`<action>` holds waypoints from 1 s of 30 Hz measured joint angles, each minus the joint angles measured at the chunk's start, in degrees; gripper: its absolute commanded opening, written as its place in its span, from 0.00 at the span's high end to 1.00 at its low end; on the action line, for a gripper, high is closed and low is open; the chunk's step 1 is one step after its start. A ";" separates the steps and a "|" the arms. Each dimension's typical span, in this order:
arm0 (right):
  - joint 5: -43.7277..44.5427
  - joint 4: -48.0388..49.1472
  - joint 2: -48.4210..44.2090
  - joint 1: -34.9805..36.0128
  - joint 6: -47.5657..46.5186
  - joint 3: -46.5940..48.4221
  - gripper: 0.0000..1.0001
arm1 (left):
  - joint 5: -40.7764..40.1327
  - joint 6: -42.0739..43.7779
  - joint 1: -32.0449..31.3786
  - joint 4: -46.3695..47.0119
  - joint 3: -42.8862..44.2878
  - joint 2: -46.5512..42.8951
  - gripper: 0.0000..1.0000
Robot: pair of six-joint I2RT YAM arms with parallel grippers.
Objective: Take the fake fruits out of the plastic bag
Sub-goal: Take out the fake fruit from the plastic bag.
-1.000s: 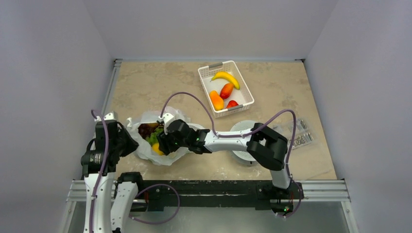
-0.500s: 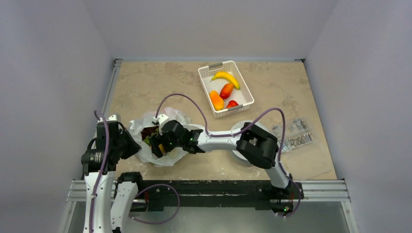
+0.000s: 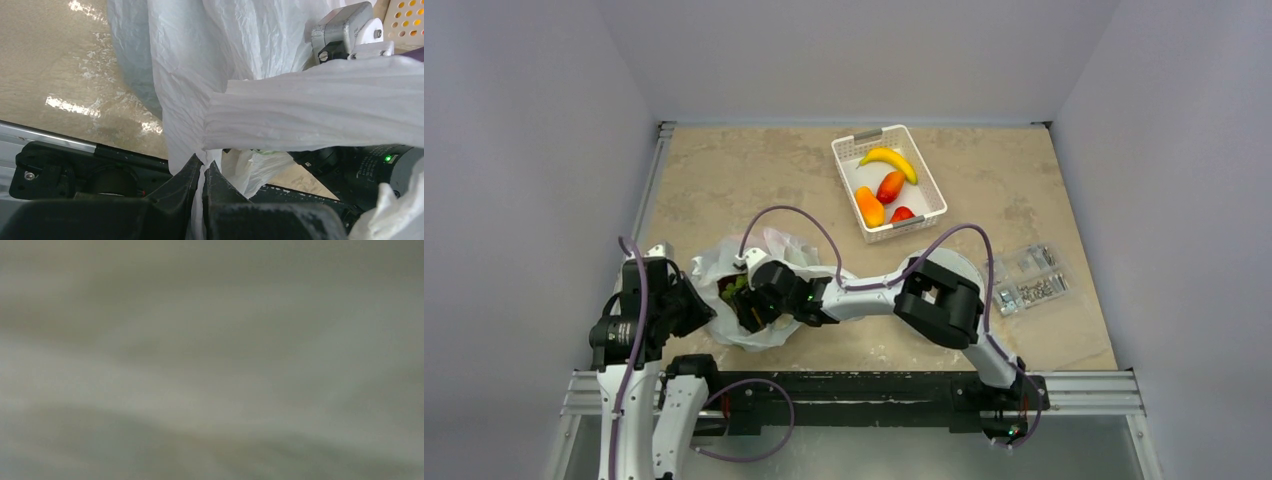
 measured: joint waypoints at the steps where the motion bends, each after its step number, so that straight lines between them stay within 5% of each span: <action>1: 0.46 0.07 -0.13 0.04 -0.09 -0.15 0.50 | 0.07 0.00 0.00 -0.04 -0.02 -0.04 1.00; 10: 2.34 -1.90 -4.90 0.09 -1.53 -1.84 0.83 | 2.16 1.42 0.00 0.09 -0.13 2.49 1.00; 20: 3.39 -1.92 -13.14 -0.94 -2.12 -2.34 1.00 | 1.31 3.52 0.00 2.47 0.90 6.19 1.00; 30: 3.82 -2.78 -20.31 -4.26 -2.34 -7.85 1.00 | 1.27 3.93 0.00 2.73 0.90 5.16 1.00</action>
